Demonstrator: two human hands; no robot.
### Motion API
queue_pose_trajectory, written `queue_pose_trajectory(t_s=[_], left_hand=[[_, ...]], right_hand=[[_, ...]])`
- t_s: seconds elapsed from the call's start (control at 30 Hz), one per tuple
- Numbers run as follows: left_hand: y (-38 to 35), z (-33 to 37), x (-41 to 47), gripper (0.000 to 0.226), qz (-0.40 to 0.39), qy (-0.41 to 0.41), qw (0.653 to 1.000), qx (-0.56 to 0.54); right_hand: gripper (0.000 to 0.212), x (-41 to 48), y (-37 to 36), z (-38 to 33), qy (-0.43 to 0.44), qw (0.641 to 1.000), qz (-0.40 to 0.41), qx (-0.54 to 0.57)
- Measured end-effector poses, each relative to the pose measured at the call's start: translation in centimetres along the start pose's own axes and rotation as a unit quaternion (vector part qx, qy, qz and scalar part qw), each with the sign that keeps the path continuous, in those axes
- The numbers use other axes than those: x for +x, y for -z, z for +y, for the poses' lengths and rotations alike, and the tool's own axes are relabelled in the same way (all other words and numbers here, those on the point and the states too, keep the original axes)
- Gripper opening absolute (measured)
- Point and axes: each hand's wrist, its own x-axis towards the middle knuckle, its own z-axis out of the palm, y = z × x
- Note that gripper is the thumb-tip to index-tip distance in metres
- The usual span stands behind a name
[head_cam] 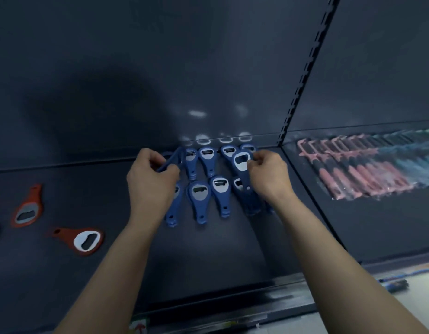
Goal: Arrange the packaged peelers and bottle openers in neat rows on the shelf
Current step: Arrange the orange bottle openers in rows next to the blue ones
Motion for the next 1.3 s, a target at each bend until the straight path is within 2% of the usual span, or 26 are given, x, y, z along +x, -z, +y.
queue_pose_trajectory(t_s=[0.1, 0.2, 0.47, 0.63, 0.83, 1.07, 1.2, 1.3], left_hand=[[-2.3, 0.7, -0.9, 0.028, -0.032, 0.005, 0.999, -0.037], [-4.1, 1.2, -1.7, 0.039, -0.063, 0.004, 0.996, -0.058], [-7.2, 1.0, -2.9, 0.029, -0.057, 0.031, 0.997, -0.044], [-7.4, 0.9, -3.4, 0.021, -0.04, 0.086, 0.992, -0.087], [-6.8, 1.0, -3.7, 0.017, -0.031, 0.13, 0.98, -0.147], [-6.8, 0.9, -3.4, 0.018, -0.029, 0.098, 0.992, -0.075], [-6.7, 0.5, -2.2, 0.018, -0.009, 0.102, 0.992, -0.074], [-6.8, 0.4, -1.5, 0.022, -0.002, 0.109, 0.991, -0.081]], right_hand=[[0.03, 1.3, 1.3, 1.4, -0.016, 1.0, 0.005, -0.008], [0.012, 2.3, 2.3, 2.8, -0.042, 0.999, -0.021, -0.019], [0.023, 3.2, 3.5, 5.8, -0.063, 0.995, -0.074, -0.015], [0.019, 3.1, 3.4, 6.1, -0.06, 0.994, -0.089, 0.014], [0.03, 3.3, 3.3, 5.6, -0.049, 0.996, -0.057, 0.051], [0.024, 3.9, 2.8, 5.5, -0.044, 0.997, -0.02, 0.059], [0.019, 5.0, 2.8, 5.2, -0.045, 0.997, -0.008, 0.069], [0.024, 5.8, 2.3, 4.4, -0.042, 0.997, -0.024, 0.068]])
